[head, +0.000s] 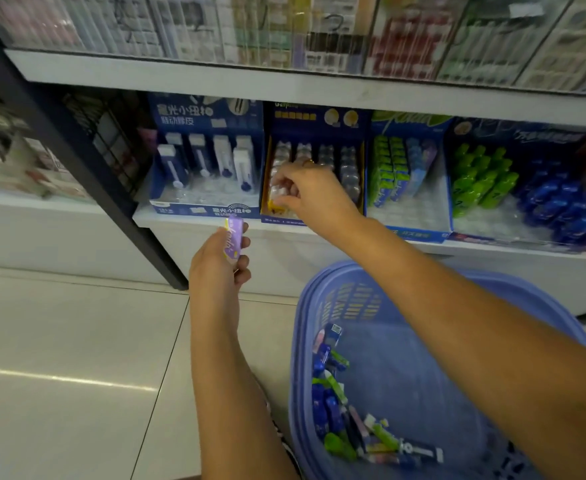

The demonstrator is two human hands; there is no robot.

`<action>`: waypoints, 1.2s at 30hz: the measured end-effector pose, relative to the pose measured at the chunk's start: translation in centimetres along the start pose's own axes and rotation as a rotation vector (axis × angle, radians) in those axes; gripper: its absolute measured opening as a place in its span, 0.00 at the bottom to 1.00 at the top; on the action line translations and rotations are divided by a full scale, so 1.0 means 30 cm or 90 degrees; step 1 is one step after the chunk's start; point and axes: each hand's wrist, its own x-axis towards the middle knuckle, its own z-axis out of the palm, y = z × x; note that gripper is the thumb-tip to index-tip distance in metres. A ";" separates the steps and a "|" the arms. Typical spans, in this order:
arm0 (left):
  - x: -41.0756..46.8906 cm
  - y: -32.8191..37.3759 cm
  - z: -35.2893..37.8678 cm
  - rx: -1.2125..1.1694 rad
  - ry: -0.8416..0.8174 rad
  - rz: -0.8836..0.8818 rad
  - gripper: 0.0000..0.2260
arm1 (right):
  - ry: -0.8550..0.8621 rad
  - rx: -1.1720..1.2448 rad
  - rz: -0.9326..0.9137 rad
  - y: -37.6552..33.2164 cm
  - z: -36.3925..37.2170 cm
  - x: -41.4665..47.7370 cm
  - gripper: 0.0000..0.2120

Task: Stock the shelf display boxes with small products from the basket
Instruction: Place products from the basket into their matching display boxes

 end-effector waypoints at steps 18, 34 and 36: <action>-0.015 -0.061 0.047 -0.048 -0.202 0.132 0.10 | 0.039 0.139 0.047 -0.038 -0.036 -0.145 0.13; -0.189 -0.200 0.470 0.536 -0.396 0.511 0.18 | 0.420 0.142 0.240 0.380 -0.415 -0.331 0.03; -0.185 -0.233 0.499 0.666 -0.407 0.547 0.21 | 0.360 0.031 0.235 0.441 -0.426 -0.285 0.06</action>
